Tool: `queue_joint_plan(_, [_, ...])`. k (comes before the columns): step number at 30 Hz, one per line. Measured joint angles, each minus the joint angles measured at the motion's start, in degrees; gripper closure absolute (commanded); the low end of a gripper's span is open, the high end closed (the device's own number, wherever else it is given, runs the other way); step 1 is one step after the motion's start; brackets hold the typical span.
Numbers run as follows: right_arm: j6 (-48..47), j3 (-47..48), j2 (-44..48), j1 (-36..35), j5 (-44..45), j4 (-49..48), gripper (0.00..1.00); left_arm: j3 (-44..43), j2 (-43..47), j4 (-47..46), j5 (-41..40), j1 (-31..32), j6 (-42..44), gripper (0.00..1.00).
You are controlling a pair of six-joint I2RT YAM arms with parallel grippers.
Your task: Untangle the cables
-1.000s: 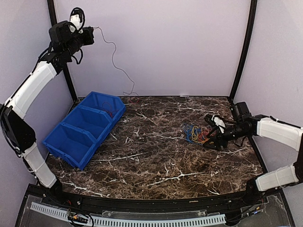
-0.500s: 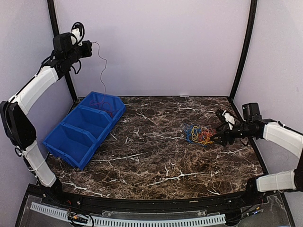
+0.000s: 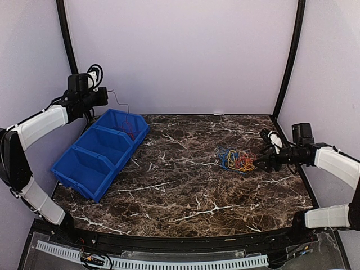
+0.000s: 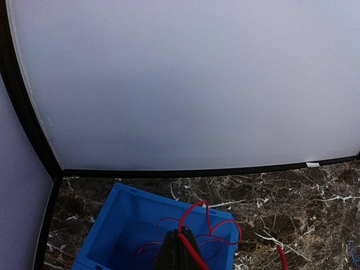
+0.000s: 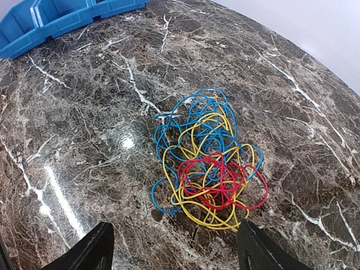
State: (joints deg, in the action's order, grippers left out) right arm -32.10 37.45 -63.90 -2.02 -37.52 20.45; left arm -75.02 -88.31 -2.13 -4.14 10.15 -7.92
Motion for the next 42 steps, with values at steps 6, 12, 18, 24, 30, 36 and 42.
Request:
queue_joint_plan(6, [0.0, 0.0, -1.0, 0.6, -1.0, -0.3, 0.24, 0.1, 1.1, -0.3, -2.7, 0.0, -1.0, 1.00])
queue_joint_plan(12, [-0.2, 0.0, -1.3, 0.6, -3.9, 0.2, 0.24, 0.9, -1.8, 0.5, -4.1, 0.0, -2.7, 1.00])
queue_joint_plan(18, [-0.2, 0.0, 4.3, 0.6, -4.3, 0.2, 0.24, 1.0, -6.7, 2.2, -5.3, 0.0, -3.2, 1.00])
queue_joint_plan(24, [-0.2, 0.0, 5.0, 0.6, -4.8, 0.1, 0.25, -1.0, -13.9, 4.7, -6.8, -0.6, -4.6, 1.00])
queue_joint_plan(30, [-0.2, 0.0, 3.1, 0.6, -4.7, 0.1, 0.25, -3.3, -17.4, 5.7, -0.8, -2.6, -8.0, 1.00])
queue_joint_plan(36, [-0.2, 0.0, 2.1, 0.6, -4.5, -0.3, 0.25, -5.5, -19.1, 6.5, 6.4, -4.9, -11.9, 0.72])
queue_joint_plan(42, [-0.2, 0.0, 0.4, 0.6, -3.4, -0.8, 0.25, -6.4, -19.1, 7.3, 10.4, -5.7, -14.6, 0.59])
